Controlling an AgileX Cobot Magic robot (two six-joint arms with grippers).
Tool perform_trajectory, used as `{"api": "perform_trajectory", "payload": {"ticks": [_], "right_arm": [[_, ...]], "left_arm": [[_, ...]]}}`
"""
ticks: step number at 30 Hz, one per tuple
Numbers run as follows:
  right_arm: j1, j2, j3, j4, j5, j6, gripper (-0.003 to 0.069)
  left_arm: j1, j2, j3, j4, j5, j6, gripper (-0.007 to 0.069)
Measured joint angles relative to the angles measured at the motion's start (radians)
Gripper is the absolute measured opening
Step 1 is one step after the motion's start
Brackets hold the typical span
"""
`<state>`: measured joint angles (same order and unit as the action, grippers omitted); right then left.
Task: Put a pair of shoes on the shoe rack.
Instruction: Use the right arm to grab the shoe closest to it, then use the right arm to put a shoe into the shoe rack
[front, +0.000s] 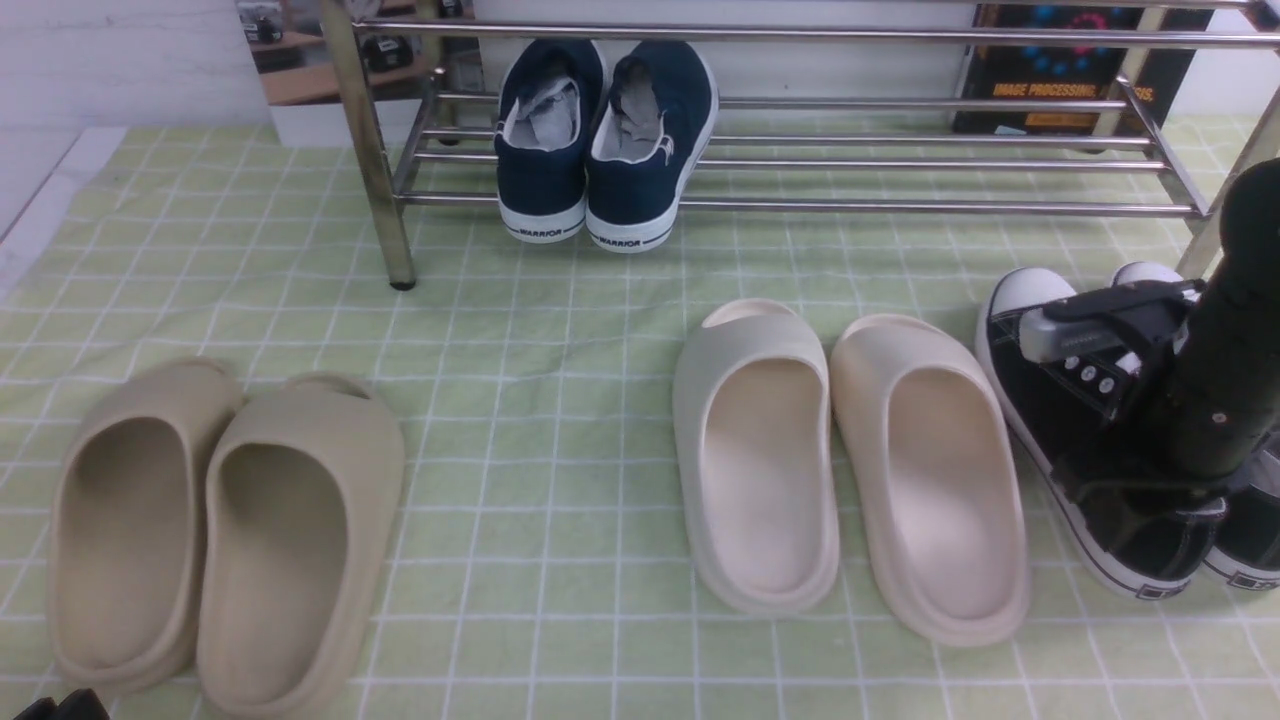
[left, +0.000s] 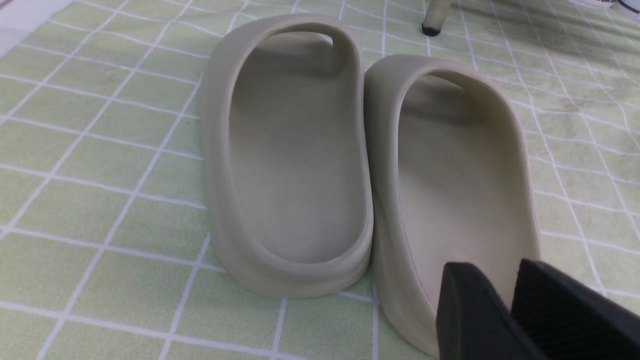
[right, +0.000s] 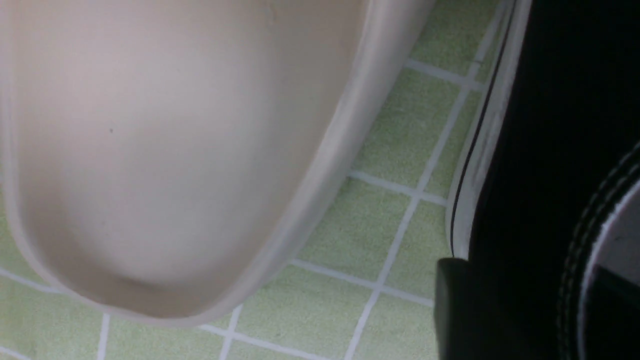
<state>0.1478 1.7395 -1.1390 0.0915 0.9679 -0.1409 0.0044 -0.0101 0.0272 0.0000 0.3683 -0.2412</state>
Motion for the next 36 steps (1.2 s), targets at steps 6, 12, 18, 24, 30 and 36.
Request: {"api": "perform_trajectory", "payload": {"ticks": [6, 12, 18, 24, 30, 36], "right_arm": [[0.01, -0.055, -0.002, -0.007, 0.019, 0.002, 0.0019], [0.06, -0.137, -0.079, -0.001, 0.146, 0.002, 0.0018], [0.07, -0.135, -0.216, -0.004, 0.184, 0.002, 0.0018], [0.072, -0.053, -0.392, -0.031, 0.203, -0.012, 0.0018], [0.072, 0.083, -0.534, -0.038, 0.224, -0.027, 0.0018], [0.072, 0.25, -0.725, -0.038, 0.245, -0.071, 0.0018]], "left_arm": [[0.0, 0.0, 0.0, 0.0, 0.0, 0.0, 0.0162], [0.0, 0.0, 0.0, 0.0, 0.0, 0.0, 0.0166], [0.0, 0.0, 0.0, 0.0, 0.0, 0.0, 0.0171], [0.0, 0.0, 0.001, 0.0, 0.0, 0.0, 0.0173], [0.0, 0.0, 0.001, 0.0, 0.0, 0.0, 0.0179], [0.0, 0.0, 0.001, 0.0, 0.0, 0.0, 0.0182]]}}
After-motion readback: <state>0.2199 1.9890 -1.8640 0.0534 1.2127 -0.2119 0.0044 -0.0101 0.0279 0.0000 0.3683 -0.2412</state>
